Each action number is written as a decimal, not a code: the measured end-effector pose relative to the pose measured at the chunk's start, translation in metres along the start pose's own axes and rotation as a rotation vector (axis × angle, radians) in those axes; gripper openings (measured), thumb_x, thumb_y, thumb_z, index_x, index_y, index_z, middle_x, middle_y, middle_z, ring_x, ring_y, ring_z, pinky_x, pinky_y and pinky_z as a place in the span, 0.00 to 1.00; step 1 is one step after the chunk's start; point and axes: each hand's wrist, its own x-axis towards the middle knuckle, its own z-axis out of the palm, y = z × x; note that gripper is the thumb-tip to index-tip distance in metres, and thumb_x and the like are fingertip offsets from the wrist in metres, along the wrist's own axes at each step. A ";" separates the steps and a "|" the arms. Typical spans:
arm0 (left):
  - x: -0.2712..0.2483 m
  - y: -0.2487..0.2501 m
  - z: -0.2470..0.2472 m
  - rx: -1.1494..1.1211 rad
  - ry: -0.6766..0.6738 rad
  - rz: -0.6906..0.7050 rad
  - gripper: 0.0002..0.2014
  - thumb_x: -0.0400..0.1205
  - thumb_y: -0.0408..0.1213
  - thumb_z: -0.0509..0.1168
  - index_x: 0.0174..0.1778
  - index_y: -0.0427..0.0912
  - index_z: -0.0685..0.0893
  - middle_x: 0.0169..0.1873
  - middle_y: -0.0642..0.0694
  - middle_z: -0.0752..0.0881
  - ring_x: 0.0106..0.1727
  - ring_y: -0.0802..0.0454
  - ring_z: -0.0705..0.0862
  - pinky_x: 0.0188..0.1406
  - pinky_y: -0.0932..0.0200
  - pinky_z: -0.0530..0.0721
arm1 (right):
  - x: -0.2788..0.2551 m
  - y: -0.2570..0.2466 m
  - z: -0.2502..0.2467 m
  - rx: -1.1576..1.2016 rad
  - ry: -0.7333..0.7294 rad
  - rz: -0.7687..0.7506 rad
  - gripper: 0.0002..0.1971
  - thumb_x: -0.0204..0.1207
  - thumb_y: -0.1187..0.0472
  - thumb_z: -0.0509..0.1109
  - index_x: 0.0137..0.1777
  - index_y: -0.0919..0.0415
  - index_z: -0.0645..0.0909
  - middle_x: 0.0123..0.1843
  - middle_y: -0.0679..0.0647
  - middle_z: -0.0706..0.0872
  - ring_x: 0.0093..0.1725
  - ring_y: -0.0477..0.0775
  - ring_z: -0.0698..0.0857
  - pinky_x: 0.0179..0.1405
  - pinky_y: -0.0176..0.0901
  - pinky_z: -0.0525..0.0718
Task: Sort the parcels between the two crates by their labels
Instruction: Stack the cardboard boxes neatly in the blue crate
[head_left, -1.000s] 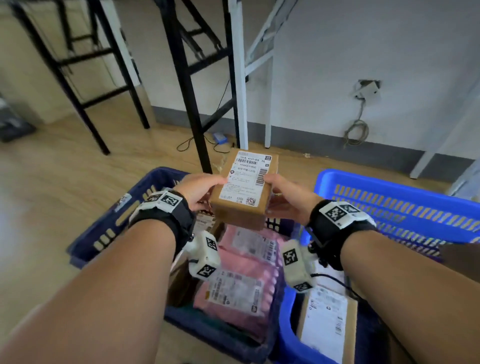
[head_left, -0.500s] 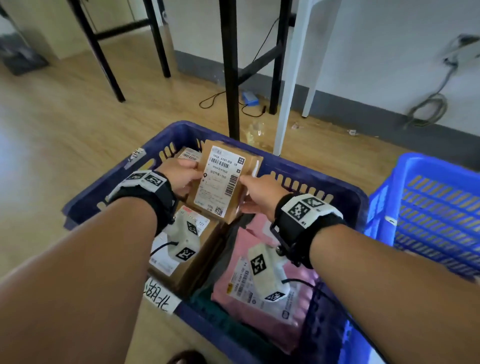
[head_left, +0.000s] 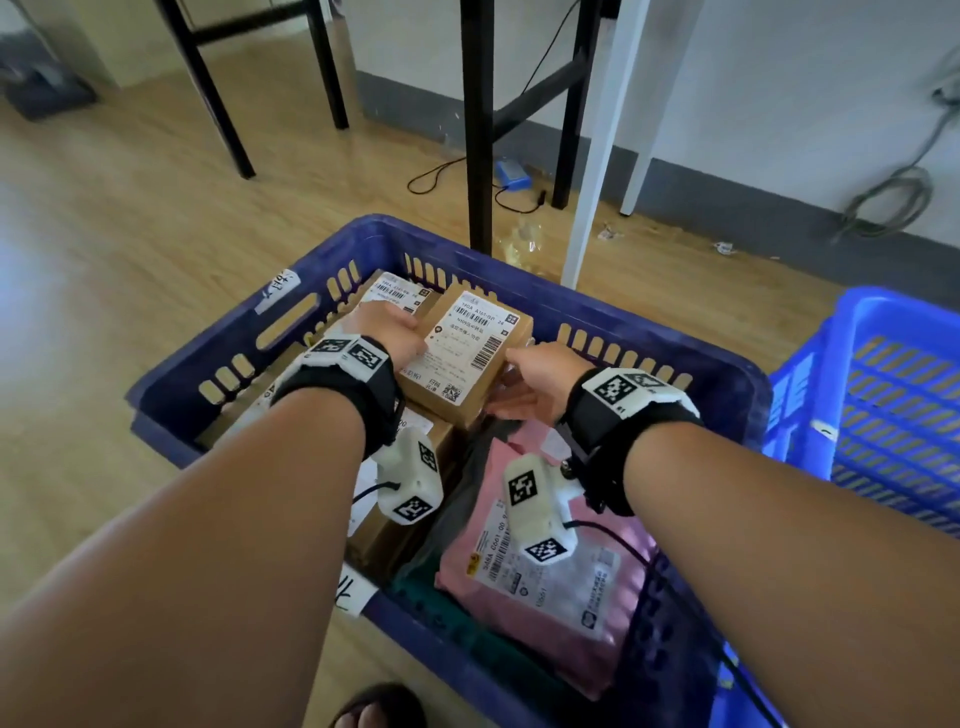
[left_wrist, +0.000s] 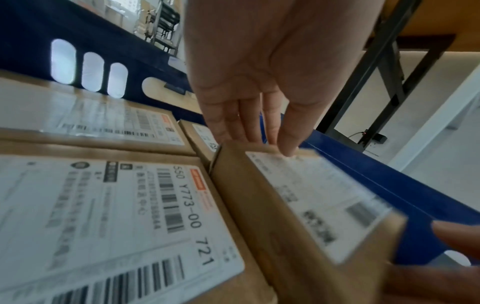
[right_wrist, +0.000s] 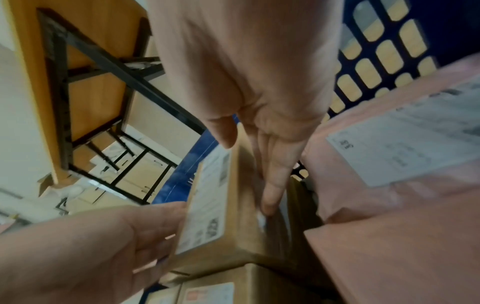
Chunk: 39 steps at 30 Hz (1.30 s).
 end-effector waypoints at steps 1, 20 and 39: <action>0.000 0.000 0.001 -0.007 -0.017 0.007 0.16 0.77 0.37 0.72 0.61 0.52 0.86 0.66 0.51 0.82 0.65 0.48 0.81 0.65 0.56 0.77 | 0.001 0.000 0.002 0.025 -0.021 0.012 0.13 0.84 0.60 0.60 0.58 0.70 0.79 0.49 0.66 0.87 0.48 0.67 0.89 0.40 0.51 0.88; -0.056 0.062 -0.017 0.276 -0.141 0.167 0.17 0.85 0.37 0.61 0.70 0.38 0.80 0.68 0.40 0.80 0.69 0.43 0.78 0.67 0.53 0.76 | -0.067 -0.011 -0.049 -0.525 0.076 -0.381 0.09 0.78 0.58 0.64 0.48 0.61 0.83 0.43 0.60 0.85 0.42 0.58 0.83 0.45 0.50 0.84; -0.207 0.243 0.062 0.216 -0.328 0.581 0.07 0.78 0.30 0.65 0.45 0.48 0.80 0.43 0.47 0.79 0.47 0.48 0.76 0.49 0.61 0.74 | -0.213 0.060 -0.260 -0.784 0.602 -0.332 0.12 0.77 0.62 0.65 0.50 0.66 0.87 0.52 0.61 0.89 0.54 0.61 0.86 0.56 0.48 0.83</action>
